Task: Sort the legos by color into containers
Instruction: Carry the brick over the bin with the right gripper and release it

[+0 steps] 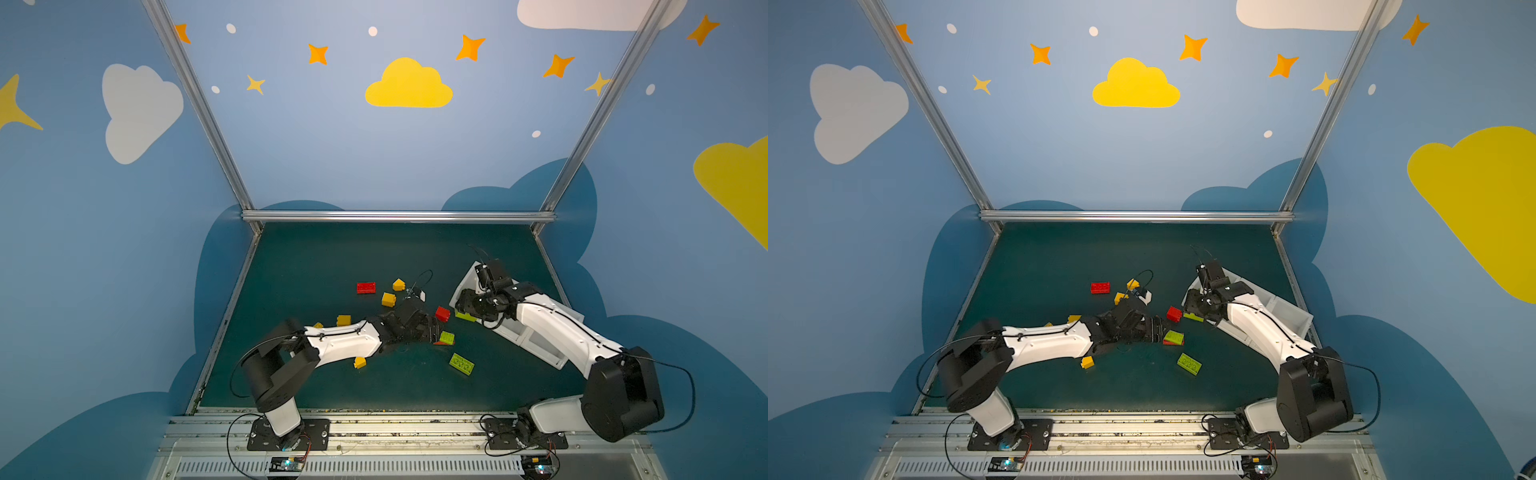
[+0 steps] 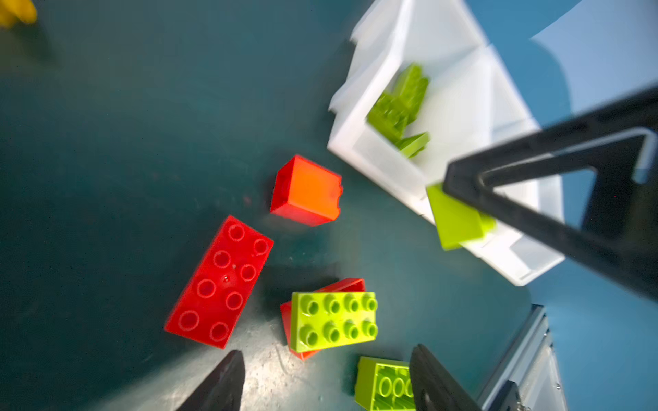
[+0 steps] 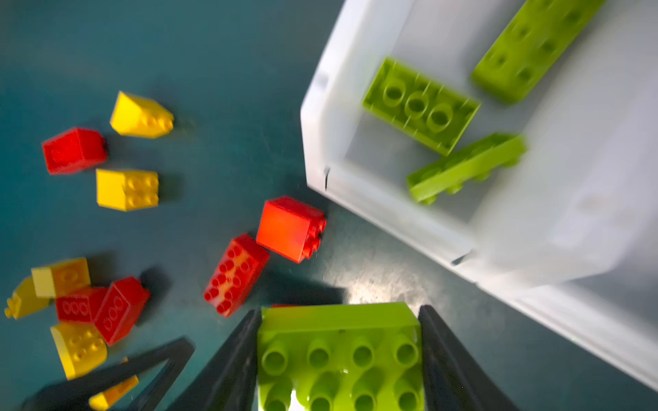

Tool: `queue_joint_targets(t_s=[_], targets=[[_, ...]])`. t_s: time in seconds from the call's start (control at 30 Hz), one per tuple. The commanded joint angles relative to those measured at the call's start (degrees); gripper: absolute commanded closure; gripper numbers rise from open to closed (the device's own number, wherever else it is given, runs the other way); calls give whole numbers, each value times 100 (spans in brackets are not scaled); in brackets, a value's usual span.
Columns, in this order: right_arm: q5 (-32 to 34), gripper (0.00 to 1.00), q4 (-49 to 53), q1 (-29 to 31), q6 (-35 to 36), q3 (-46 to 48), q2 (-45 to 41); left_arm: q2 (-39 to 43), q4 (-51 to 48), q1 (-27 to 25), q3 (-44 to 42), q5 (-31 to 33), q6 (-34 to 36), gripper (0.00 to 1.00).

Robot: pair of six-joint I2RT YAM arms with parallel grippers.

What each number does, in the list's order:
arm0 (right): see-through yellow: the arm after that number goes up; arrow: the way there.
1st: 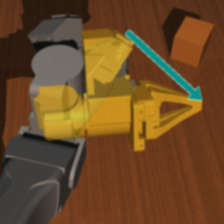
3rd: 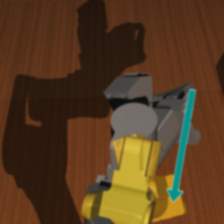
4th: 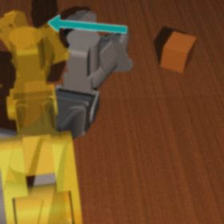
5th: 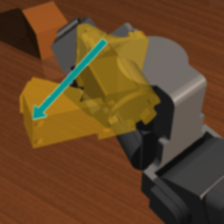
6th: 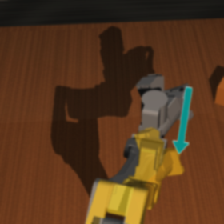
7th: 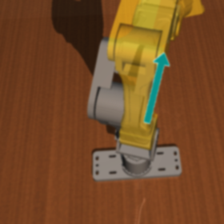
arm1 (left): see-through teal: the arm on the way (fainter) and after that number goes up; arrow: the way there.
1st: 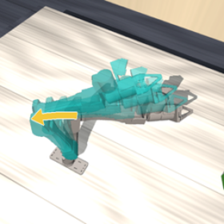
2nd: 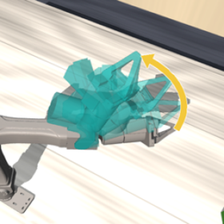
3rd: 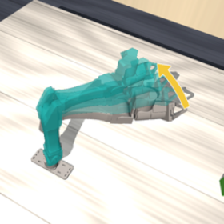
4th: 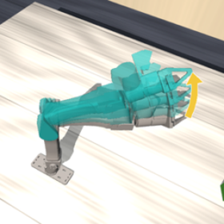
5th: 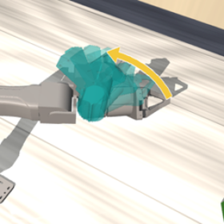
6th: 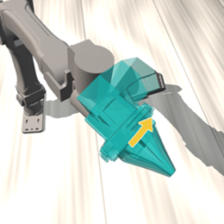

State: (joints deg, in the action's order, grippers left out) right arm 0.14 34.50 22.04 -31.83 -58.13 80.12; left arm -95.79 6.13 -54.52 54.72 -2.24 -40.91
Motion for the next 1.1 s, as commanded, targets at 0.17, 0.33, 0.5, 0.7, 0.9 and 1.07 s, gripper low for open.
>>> queue_joint_targets(t_s=[0.17, 0.33, 0.5, 0.7, 0.9, 1.07], targets=[[599, 66, 304, -518, 254, -906, 539, 548, -355, -91, -541, 529, 169, 28], [812, 63, 281, -728, 241, -1239, 987, 714, -513, -211, -709, 727, 204, 28], [715, 55, 218, -969, 177, -1374, 1216, 871, -609, -269, -860, 843, 226, 27], [580, 36, 215, -1109, 167, -1456, 1262, 939, -703, -306, -825, 883, 337, 24], [531, 23, 159, -1151, 169, -1387, 1033, 861, -1071, -399, -451, 917, 543, 18], [511, 19, 171, -1159, 162, -1369, 790, 674, -1373, -454, -66, 923, 602, 16]])
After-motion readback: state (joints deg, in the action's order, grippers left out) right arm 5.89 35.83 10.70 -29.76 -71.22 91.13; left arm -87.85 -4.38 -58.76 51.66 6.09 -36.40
